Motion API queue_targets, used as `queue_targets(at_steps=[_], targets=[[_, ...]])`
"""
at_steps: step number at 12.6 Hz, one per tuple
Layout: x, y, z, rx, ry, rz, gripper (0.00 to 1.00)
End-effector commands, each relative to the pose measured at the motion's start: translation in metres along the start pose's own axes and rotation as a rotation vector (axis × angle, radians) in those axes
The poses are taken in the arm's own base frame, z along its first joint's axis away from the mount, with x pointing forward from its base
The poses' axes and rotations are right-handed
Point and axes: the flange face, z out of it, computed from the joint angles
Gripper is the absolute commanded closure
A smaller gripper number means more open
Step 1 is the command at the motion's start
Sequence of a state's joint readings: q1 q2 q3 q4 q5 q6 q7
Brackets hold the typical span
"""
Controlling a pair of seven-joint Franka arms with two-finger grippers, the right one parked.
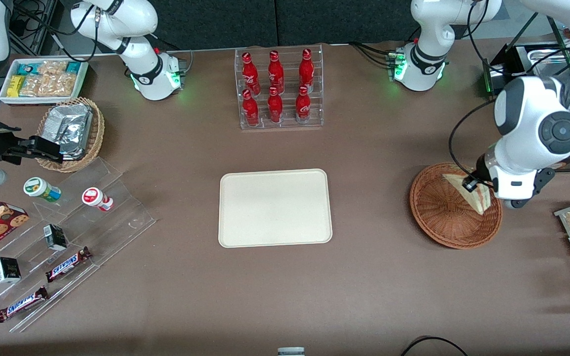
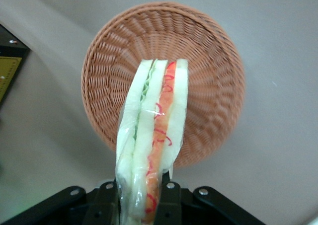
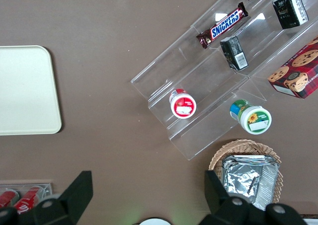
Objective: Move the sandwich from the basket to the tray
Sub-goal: 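Carry the held sandwich over the cream tray and lower it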
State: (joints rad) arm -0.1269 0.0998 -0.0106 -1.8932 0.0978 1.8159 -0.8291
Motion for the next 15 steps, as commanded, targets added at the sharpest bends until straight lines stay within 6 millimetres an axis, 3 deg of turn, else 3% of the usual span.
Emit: queue_targets(at_steps=[1, 4, 7, 10, 11, 12, 13, 14, 15], targets=[[-0.037, 0.039, -0.048, 0.033, 0.023, 0.072, 0.91], [-0.101, 0.088, -0.084, 0.012, 0.060, 0.191, 0.91], [-0.167, 0.145, -0.084, 0.000, 0.087, 0.325, 0.91], [-0.213, 0.205, -0.061, -0.032, 0.064, 0.406, 0.91], [-0.214, 0.220, -0.051, -0.084, 0.047, 0.411, 0.91], [-0.224, 0.236, -0.037, -0.117, 0.036, 0.426, 0.91], [-0.251, 0.256, -0.013, -0.102, 0.038, 0.459, 0.91], [-0.265, 0.270, 0.004, -0.102, 0.043, 0.473, 0.91], [-0.271, 0.285, 0.023, -0.116, 0.050, 0.463, 0.91]])
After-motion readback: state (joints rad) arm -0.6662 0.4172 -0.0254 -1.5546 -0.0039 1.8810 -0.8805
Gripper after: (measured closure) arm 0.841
